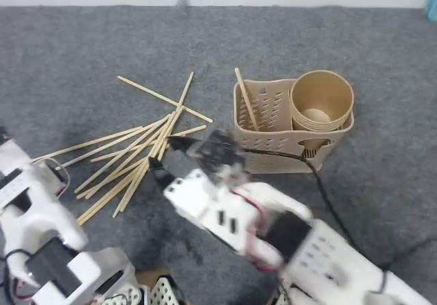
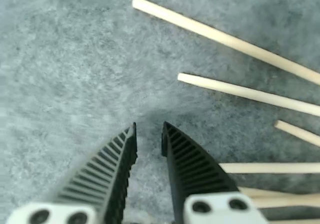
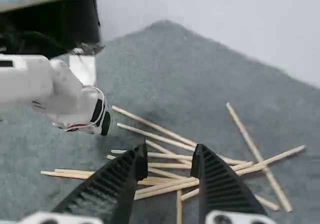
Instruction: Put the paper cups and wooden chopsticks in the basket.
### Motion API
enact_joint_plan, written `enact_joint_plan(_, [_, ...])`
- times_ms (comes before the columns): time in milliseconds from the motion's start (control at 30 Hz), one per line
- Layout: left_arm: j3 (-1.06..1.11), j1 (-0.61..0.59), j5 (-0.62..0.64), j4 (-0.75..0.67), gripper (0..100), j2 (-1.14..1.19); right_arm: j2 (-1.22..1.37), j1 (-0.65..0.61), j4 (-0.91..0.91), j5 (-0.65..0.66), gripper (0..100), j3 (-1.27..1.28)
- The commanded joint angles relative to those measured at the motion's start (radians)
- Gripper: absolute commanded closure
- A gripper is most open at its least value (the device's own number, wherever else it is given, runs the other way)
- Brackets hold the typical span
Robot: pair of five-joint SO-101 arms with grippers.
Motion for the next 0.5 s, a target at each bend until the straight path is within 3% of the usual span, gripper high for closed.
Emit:
enact_joint_plan(0, [-0.041, -0.031, 0.054, 0.0, 92, -0.015, 0.165, -0.004, -0.168, -0.135, 84.2, -0.041])
enact_joint_plan(133, [-0.041, -0.052, 0.115, -0.017, 92, -0.015, 0.351, 0.012, -0.243, -0.176, 84.2, -0.138])
enact_joint_plan(467, [-0.041, -0.055, 0.12, -0.021, 92, -0.009, 0.835, 0.154, -0.243, -0.358, 84.2, -0.503])
